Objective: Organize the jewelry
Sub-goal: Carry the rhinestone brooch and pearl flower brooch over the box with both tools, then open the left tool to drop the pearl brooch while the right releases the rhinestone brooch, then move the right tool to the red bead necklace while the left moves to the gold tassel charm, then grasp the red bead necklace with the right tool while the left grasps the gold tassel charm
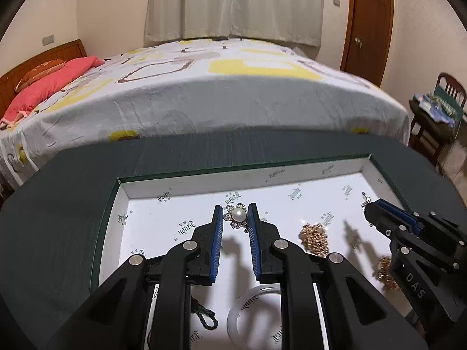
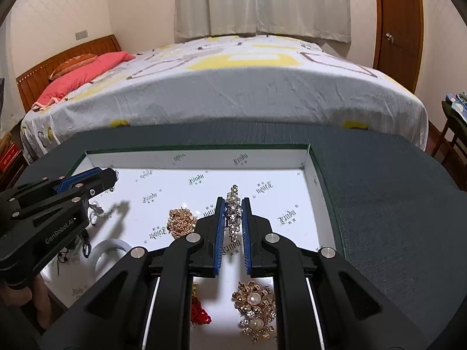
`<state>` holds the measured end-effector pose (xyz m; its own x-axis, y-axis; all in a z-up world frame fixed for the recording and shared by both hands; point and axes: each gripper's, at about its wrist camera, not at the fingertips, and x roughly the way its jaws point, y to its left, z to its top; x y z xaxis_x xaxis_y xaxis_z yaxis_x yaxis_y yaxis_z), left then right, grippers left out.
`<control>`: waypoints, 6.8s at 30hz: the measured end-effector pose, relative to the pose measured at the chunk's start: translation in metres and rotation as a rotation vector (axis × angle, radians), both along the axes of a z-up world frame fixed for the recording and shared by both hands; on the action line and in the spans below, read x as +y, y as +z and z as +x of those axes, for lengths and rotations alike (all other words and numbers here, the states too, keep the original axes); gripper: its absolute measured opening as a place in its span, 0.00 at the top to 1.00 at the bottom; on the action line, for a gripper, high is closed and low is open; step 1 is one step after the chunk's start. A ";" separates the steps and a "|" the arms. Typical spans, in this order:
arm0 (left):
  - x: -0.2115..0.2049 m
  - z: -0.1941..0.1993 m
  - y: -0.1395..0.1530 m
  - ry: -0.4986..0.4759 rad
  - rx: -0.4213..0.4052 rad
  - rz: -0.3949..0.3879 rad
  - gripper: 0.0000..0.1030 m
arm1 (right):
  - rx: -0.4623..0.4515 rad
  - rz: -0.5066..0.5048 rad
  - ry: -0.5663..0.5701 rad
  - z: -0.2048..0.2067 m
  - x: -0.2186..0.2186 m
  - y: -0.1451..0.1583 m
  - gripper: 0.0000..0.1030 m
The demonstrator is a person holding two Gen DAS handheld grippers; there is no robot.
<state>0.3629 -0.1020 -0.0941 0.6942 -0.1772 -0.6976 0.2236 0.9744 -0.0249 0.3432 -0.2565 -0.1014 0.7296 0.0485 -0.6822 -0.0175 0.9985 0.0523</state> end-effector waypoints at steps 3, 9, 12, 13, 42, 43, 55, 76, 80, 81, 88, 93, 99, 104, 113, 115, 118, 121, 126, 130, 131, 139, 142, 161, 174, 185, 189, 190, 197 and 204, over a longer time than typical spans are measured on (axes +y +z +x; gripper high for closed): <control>-0.003 0.005 -0.004 0.002 0.024 0.009 0.82 | 0.014 -0.007 -0.002 0.002 0.002 -0.004 0.89; -0.007 0.007 -0.009 0.003 0.051 0.047 0.82 | 0.031 -0.012 -0.009 0.008 0.001 -0.007 0.89; -0.007 0.010 -0.011 0.007 0.074 0.052 0.82 | 0.033 -0.013 -0.009 0.009 0.002 -0.007 0.89; -0.006 0.011 -0.011 0.010 0.081 0.049 0.82 | 0.033 -0.013 -0.010 0.009 0.002 -0.007 0.89; -0.004 0.012 -0.008 0.015 0.081 0.023 0.50 | 0.036 0.011 -0.020 0.008 -0.002 -0.006 0.75; -0.004 0.012 -0.008 0.014 0.080 0.022 0.49 | 0.037 0.011 -0.020 0.008 -0.002 -0.006 0.75; -0.002 0.010 -0.004 0.021 0.065 0.015 0.30 | 0.019 0.010 -0.020 0.005 0.001 -0.003 0.58; 0.026 -0.068 0.044 0.073 -0.087 -0.069 0.27 | -0.129 0.001 -0.007 -0.076 0.004 0.053 0.44; 0.035 -0.088 0.051 0.089 -0.110 -0.079 0.27 | -0.142 -0.005 -0.001 -0.099 0.005 0.059 0.44; 0.036 -0.092 0.053 0.094 -0.113 -0.083 0.27 | -0.146 -0.008 0.000 -0.106 0.005 0.061 0.44; 0.049 -0.125 0.057 0.121 -0.133 -0.090 0.27 | -0.158 -0.017 -0.011 -0.143 -0.005 0.068 0.44; 0.050 -0.146 0.055 0.123 -0.125 -0.090 0.27 | -0.161 -0.015 -0.028 -0.168 -0.013 0.071 0.44; 0.049 -0.176 0.053 0.119 -0.146 -0.086 0.27 | -0.158 -0.030 -0.041 -0.199 -0.021 0.068 0.44; 0.052 -0.197 0.045 0.125 -0.142 -0.094 0.27 | -0.125 -0.032 -0.047 -0.221 -0.023 0.054 0.44; 0.062 -0.220 0.022 0.162 -0.096 -0.075 0.27 | -0.055 -0.036 -0.060 -0.230 -0.032 0.025 0.44; 0.064 -0.219 0.018 0.168 -0.082 -0.074 0.27 | -0.037 -0.041 -0.063 -0.227 -0.032 0.017 0.44; 0.065 -0.219 0.014 0.172 -0.074 -0.070 0.27 | -0.002 -0.043 -0.064 -0.218 -0.032 0.008 0.44; 0.065 -0.219 0.010 0.170 -0.072 -0.065 0.27 | 0.017 -0.052 -0.069 -0.210 -0.032 0.001 0.44; 0.063 -0.215 0.001 0.168 -0.046 -0.051 0.27 | 0.057 -0.047 -0.080 -0.197 -0.034 -0.008 0.38; 0.064 -0.212 -0.006 0.170 -0.027 -0.052 0.27 | 0.099 -0.045 -0.089 -0.187 -0.036 -0.015 0.36; 0.064 -0.211 -0.008 0.170 -0.022 -0.052 0.27 | 0.109 -0.040 -0.092 -0.185 -0.038 -0.016 0.36; 0.061 -0.205 -0.017 0.160 0.018 -0.047 0.27 | 0.172 -0.038 -0.089 -0.172 -0.038 -0.025 0.27; 0.059 -0.204 -0.020 0.157 0.027 -0.045 0.27 | 0.178 -0.063 -0.083 -0.172 -0.034 -0.026 0.27; 0.043 -0.190 -0.033 0.086 0.110 -0.048 0.30 | 0.150 -0.026 -0.013 -0.189 -0.018 -0.021 0.80; 0.043 -0.186 -0.035 0.042 0.122 -0.040 0.65 | 0.149 -0.005 -0.013 -0.189 -0.020 -0.021 0.80; 0.049 -0.192 -0.035 0.024 0.124 -0.050 0.80 | 0.148 0.001 -0.013 -0.190 -0.021 -0.021 0.80; 0.052 -0.193 -0.035 0.028 0.129 -0.061 0.80 | 0.148 0.002 -0.013 -0.190 -0.021 -0.021 0.80; 0.052 -0.193 -0.035 0.027 0.129 -0.065 0.80 | 0.148 0.002 -0.013 -0.190 -0.021 -0.021 0.80; 0.052 -0.193 -0.035 0.020 0.124 -0.064 0.82 | 0.148 0.005 -0.014 -0.190 -0.021 -0.021 0.80; 0.052 -0.193 -0.035 0.020 0.125 -0.064 0.82 | 0.148 0.007 -0.014 -0.190 -0.021 -0.021 0.80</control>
